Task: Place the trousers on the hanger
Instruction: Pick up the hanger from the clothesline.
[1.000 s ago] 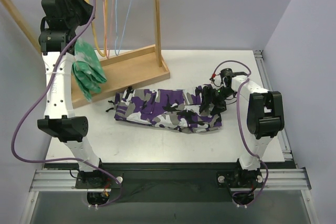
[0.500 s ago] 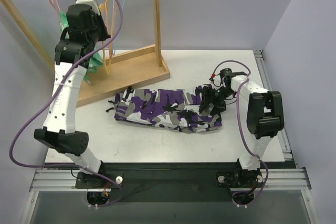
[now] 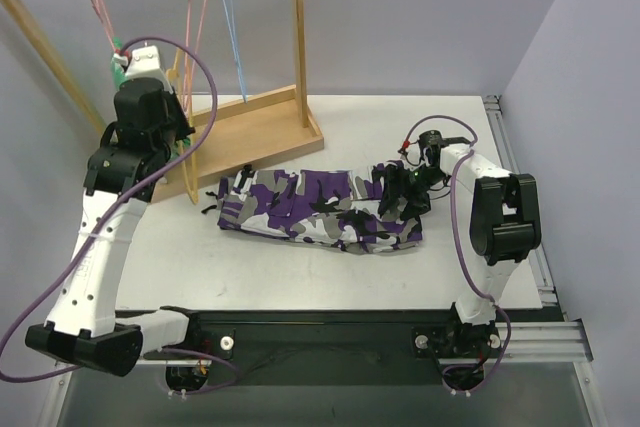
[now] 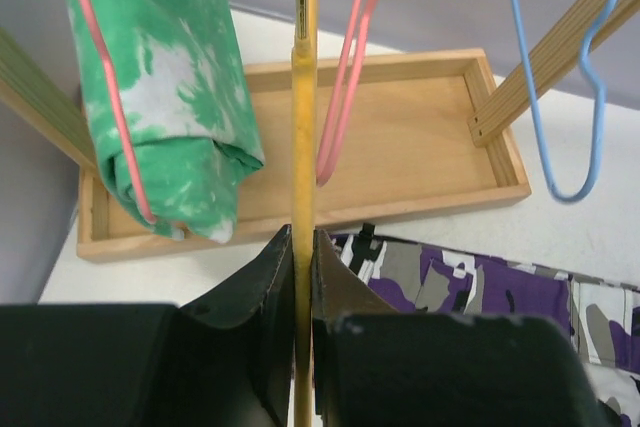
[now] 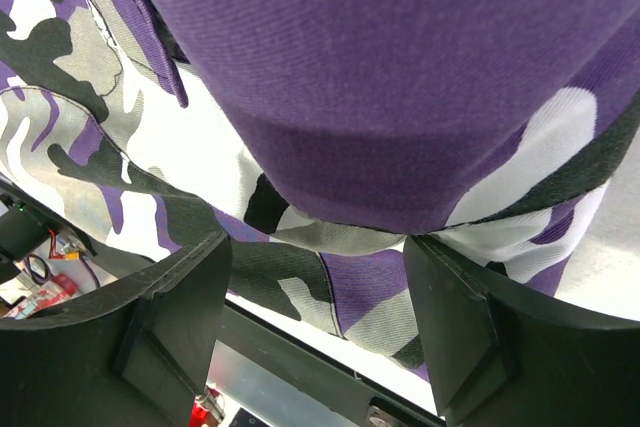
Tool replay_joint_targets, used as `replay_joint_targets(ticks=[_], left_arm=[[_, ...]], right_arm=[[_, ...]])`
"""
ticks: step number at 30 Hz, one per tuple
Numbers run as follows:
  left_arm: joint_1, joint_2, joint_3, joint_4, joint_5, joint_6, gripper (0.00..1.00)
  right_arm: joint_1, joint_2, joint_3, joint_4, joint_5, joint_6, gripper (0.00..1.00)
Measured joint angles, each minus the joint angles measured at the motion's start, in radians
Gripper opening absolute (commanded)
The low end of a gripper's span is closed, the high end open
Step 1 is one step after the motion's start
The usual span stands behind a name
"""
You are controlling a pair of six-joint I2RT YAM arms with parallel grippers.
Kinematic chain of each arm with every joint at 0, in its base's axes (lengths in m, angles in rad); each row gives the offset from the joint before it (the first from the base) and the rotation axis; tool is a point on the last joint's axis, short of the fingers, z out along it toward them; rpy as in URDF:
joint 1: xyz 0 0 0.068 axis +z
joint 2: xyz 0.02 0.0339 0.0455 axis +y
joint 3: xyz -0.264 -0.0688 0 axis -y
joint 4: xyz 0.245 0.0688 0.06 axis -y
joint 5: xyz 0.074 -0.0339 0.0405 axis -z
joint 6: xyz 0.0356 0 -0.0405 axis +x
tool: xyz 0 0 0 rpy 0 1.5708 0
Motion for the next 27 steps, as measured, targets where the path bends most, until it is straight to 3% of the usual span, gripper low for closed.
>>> replay_joint_targets(ticks=[10, 18, 22, 27], left_arm=[[-0.194, -0.159, -0.409, -0.071, -0.067, -0.154, 0.00], [-0.428, -0.177, -0.438, -0.113, -0.154, -0.276, 0.00], [-0.499, -0.171, -0.441, -0.107, -0.156, -0.309, 0.00], [-0.571, -0.119, -0.443, -0.047, -0.133, -0.333, 0.00]], right_arm=[[0.001, -0.006, -0.001, 0.000, 0.000, 0.018, 0.72], [0.006, -0.039, -0.016, 0.003, 0.001, 0.045, 0.73], [0.006, -0.092, -0.033, 0.003, 0.001, 0.079, 0.82], [-0.022, -0.218, -0.064, 0.005, -0.001, 0.109, 0.84]])
